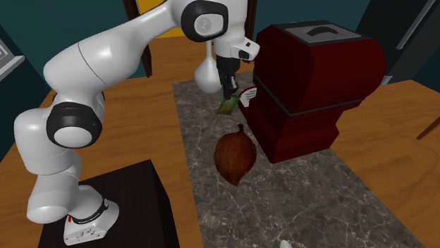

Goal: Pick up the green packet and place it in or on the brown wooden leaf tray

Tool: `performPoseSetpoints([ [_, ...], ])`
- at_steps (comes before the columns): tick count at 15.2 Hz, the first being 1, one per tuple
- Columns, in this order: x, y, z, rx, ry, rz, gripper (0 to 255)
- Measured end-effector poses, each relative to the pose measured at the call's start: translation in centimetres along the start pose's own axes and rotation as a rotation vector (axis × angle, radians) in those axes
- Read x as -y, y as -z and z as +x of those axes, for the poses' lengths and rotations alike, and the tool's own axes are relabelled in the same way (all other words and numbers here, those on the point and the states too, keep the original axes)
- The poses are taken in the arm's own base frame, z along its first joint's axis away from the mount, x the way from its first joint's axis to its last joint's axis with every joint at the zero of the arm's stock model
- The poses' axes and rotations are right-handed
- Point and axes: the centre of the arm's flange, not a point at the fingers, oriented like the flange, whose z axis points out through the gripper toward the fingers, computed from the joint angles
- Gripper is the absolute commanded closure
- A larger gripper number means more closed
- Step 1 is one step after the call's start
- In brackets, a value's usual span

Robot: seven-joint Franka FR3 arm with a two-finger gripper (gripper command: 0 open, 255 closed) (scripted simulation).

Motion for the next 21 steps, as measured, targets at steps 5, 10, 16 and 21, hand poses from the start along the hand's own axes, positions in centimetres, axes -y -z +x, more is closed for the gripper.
performPoseSetpoints([
  [5,-6.2,2.0,-0.9,0.000,0.000,0.001,255],
  [10,-9.8,2.0,-1.5,0.001,0.000,0.000,255],
  [16,-10.2,-0.9,-1.6,0.001,0.001,0.001,255],
  [21,-10.2,-3.7,-1.6,0.001,0.001,0.001,255],
])
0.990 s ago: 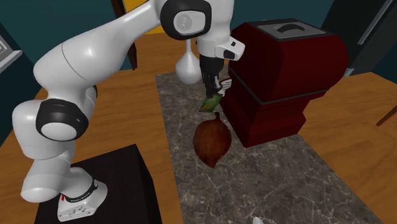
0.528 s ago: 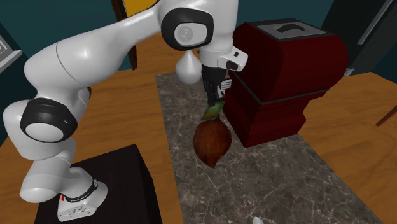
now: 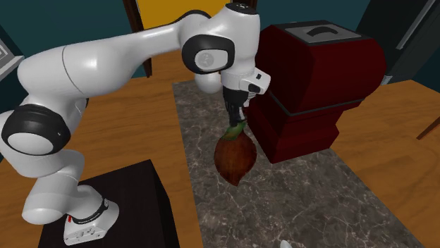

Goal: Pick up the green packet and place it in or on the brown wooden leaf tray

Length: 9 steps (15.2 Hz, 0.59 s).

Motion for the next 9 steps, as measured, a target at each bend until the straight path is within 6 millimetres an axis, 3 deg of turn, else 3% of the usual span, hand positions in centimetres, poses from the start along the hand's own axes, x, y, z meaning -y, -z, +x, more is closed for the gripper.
performPoseSetpoints([
  [9,-0.3,-4.8,-0.1,0.000,0.000,0.000,255],
])
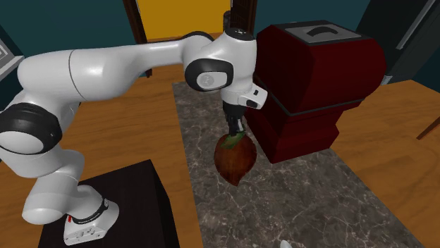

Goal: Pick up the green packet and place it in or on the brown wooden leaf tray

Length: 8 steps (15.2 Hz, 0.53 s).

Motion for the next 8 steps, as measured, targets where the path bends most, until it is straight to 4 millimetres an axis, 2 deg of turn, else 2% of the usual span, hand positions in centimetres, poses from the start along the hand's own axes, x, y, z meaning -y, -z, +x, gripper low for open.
performPoseSetpoints([
  [7,-0.08,-0.61,-0.06,-0.001,0.000,0.000,255],
  [8,-0.08,-0.61,-0.06,-0.001,0.000,0.000,0],
])
